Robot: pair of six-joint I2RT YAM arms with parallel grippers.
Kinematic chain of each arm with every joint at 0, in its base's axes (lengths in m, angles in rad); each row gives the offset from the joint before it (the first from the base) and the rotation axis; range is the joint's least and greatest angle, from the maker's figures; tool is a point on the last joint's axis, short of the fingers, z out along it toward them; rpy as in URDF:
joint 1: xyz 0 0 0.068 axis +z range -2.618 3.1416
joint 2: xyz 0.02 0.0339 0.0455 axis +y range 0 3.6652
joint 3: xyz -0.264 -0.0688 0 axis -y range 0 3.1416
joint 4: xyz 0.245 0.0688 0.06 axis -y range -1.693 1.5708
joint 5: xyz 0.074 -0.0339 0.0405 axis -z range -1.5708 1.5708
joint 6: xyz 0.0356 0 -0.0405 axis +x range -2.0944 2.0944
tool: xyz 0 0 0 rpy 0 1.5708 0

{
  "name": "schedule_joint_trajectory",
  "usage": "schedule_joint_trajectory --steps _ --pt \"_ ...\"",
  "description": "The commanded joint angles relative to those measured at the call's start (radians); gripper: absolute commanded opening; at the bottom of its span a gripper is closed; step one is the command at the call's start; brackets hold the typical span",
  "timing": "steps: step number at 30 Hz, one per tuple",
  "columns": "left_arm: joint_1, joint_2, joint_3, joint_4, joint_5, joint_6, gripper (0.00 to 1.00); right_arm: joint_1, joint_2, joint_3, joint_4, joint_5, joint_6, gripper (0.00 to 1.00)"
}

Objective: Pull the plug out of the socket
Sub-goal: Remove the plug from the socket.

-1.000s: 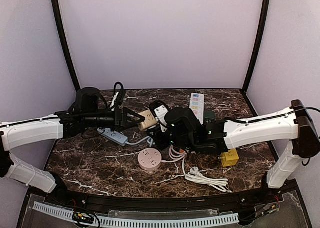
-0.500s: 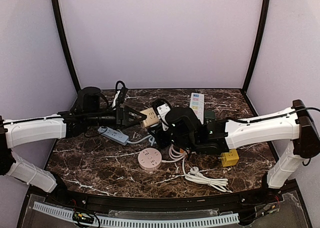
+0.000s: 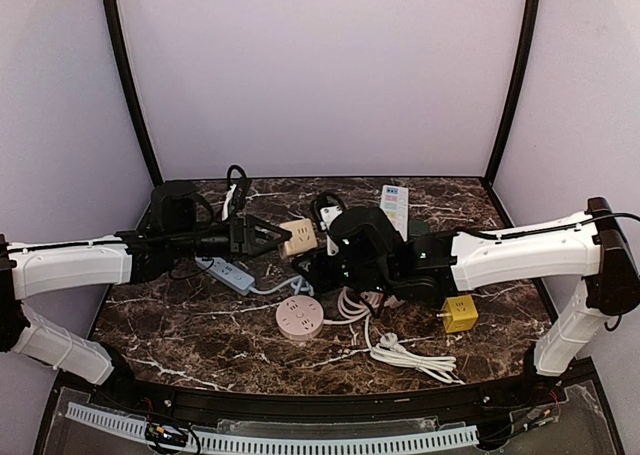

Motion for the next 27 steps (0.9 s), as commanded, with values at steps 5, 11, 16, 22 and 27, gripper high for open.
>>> schedule_joint_trajectory --steps 5,11,16,22,27 --pt "0.071 -0.049 0.090 -0.201 -0.058 0.319 0.90 -0.027 -0.114 0.085 -0.234 -0.054 0.061 0.00" --pt "0.059 -0.095 0.137 -0.339 -0.089 0.575 0.99 -0.070 -0.127 0.104 -0.308 -0.201 0.099 0.00" --pt "-0.077 -0.085 0.198 -0.481 -0.171 0.897 0.99 -0.107 -0.133 0.108 -0.319 -0.355 0.090 0.00" --pt "-0.191 -0.059 0.195 -0.451 -0.249 1.022 0.99 -0.120 -0.147 0.108 -0.316 -0.447 0.092 0.00" --pt "-0.260 0.036 0.257 -0.477 -0.304 1.045 0.99 -0.119 -0.152 0.108 -0.309 -0.469 0.083 0.00"
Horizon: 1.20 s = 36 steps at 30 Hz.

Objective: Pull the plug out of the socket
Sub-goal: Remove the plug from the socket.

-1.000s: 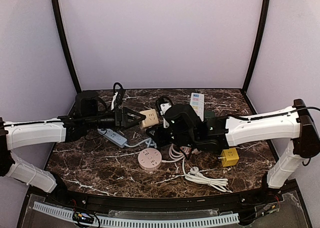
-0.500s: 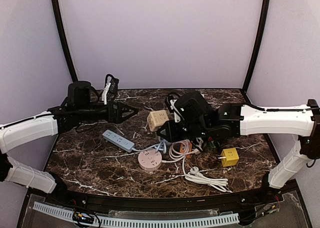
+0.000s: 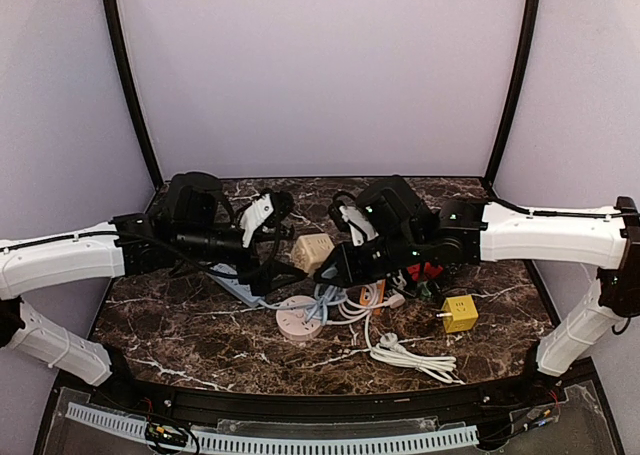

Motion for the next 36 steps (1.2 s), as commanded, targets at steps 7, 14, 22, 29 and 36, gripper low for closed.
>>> schedule_joint_trajectory --steps 7,14,22,29,36 --pt "-0.037 0.128 0.112 -0.092 -0.081 0.066 0.90 0.001 -0.056 0.040 0.060 -0.064 -0.022 0.00" --pt "-0.037 0.147 0.107 -0.099 -0.084 0.052 0.62 0.007 -0.040 0.057 0.028 -0.044 -0.053 0.00" --pt "-0.037 0.151 0.100 -0.111 -0.100 0.063 0.32 0.034 -0.017 0.095 0.000 -0.030 -0.093 0.00" --pt "-0.033 0.175 0.117 -0.139 -0.139 0.017 0.02 0.095 0.032 0.143 -0.012 0.031 -0.157 0.00" --pt "-0.011 0.148 0.106 -0.133 -0.128 0.030 0.01 0.120 0.051 0.136 -0.019 0.045 -0.224 0.00"
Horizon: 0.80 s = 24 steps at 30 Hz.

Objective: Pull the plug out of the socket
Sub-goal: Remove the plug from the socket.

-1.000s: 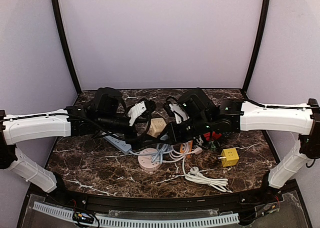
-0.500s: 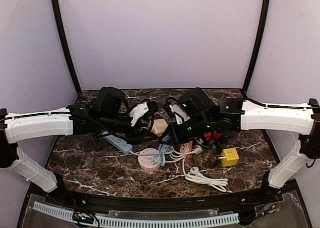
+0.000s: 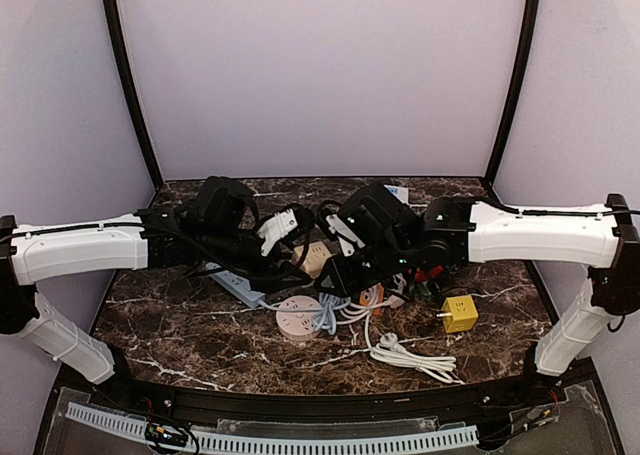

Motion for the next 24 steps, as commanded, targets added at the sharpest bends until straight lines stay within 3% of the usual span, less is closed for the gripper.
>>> schedule_joint_trajectory --steps 1,13,20,24 --pt "0.023 -0.014 0.001 0.012 -0.036 -0.010 0.01 0.057 -0.008 0.054 0.107 -0.052 -0.080 0.00" --pt "0.016 -0.066 -0.098 0.126 -0.045 -0.073 0.01 -0.031 -0.075 -0.083 0.165 0.123 0.368 0.00" --pt "0.001 -0.085 -0.118 0.147 -0.075 -0.068 0.01 -0.065 -0.054 -0.078 0.171 0.138 0.392 0.00" --pt "0.001 -0.074 -0.103 0.129 -0.096 -0.071 0.01 -0.053 -0.063 -0.090 0.244 0.113 0.290 0.00"
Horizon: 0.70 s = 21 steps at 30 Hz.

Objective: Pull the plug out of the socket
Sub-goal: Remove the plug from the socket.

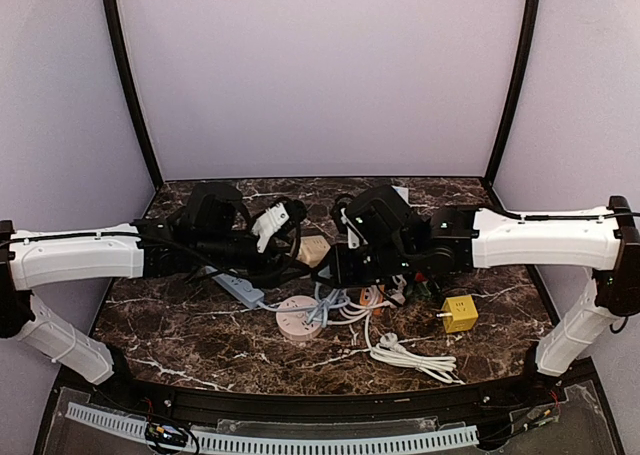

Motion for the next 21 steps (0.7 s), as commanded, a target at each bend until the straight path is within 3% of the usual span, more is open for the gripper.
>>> schedule_joint_trajectory --steps 1,11,16,21 --pt "-0.003 -0.031 0.000 -0.046 -0.069 -0.003 0.01 -0.018 -0.044 -0.016 0.118 0.068 -0.030 0.00" --pt "0.117 -0.035 0.030 -0.069 -0.004 -0.035 0.01 0.140 -0.089 -0.020 0.165 0.028 -0.442 0.00" --pt "0.125 -0.043 0.027 -0.068 -0.003 -0.034 0.01 0.152 -0.095 -0.047 0.190 0.004 -0.461 0.00" --pt "0.125 -0.047 0.015 -0.050 0.013 -0.035 0.01 0.150 -0.077 -0.011 0.163 0.100 -0.374 0.00"
